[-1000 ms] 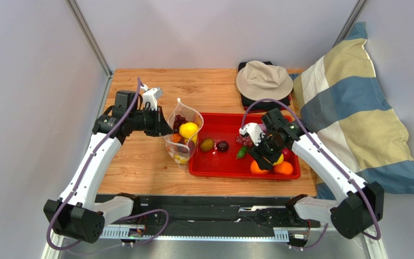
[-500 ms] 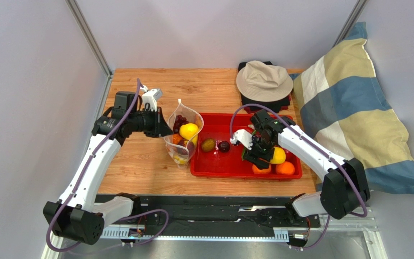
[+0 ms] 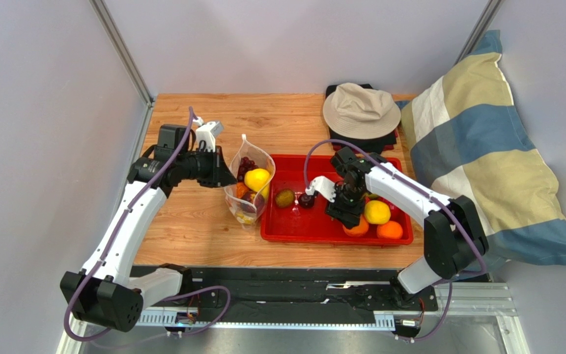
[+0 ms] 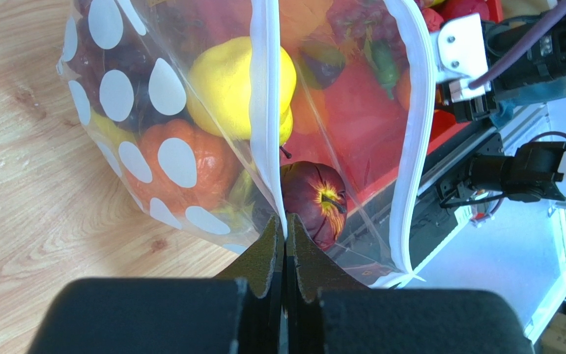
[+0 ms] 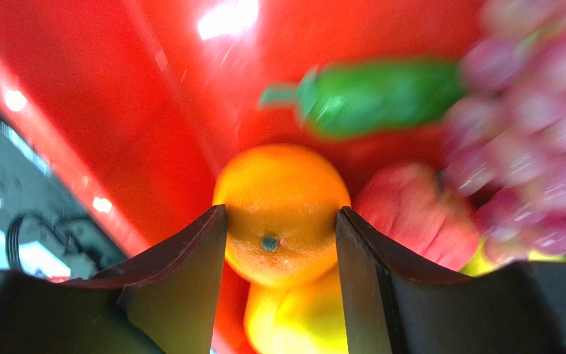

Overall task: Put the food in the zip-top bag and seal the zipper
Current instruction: Pick up the fake fruit from the bin.

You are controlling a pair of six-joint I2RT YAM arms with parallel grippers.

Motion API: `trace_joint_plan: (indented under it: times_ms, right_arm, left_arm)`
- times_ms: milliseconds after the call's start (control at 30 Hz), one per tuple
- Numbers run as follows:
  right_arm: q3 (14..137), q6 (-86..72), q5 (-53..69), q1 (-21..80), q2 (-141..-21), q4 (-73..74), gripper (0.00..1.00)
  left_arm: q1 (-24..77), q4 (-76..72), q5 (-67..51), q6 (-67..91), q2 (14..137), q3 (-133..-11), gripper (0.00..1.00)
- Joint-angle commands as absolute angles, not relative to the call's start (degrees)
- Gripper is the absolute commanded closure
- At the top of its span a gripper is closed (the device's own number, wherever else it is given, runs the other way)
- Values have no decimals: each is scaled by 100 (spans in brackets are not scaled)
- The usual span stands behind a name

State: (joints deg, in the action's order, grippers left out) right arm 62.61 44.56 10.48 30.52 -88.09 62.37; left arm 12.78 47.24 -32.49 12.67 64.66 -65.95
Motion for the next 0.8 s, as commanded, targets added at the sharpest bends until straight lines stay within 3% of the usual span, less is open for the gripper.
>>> trace_joint_plan:
  times_ms: [0, 200, 333, 367, 533, 633, 767]
  right_arm:
    - [6835, 3870, 1080, 3041, -9377, 5221, 53]
    - [7593, 3182, 1932, 2980, -9265, 5168, 51]
    - [7840, 3479, 2031, 2953, -9141, 5782, 26]
    - [7788, 3733, 1978, 2910, -9106, 6079, 24]
    - [7235, 4805, 1837, 2786, -8606, 6792, 23]
    - [6786, 5474, 1775, 2786, -8342, 6873, 16]
    - [6829, 5652, 1907, 2786, -8629, 7057, 12]
  left_arm:
    - [1309, 4544, -3287, 1160, 6495, -6794, 100]
    - [1301, 4579, -3252, 1108, 6504, -6820, 100]
    - [1301, 4588, -3252, 1090, 6469, -6794, 100]
    - [1301, 4579, -3261, 1090, 6469, -6785, 100]
    - [1301, 4535, -3313, 1116, 6486, -6750, 100]
    - [1301, 4526, -3340, 1125, 6495, -6733, 100]
    - [1301, 4526, -3340, 1125, 6504, -6750, 100]
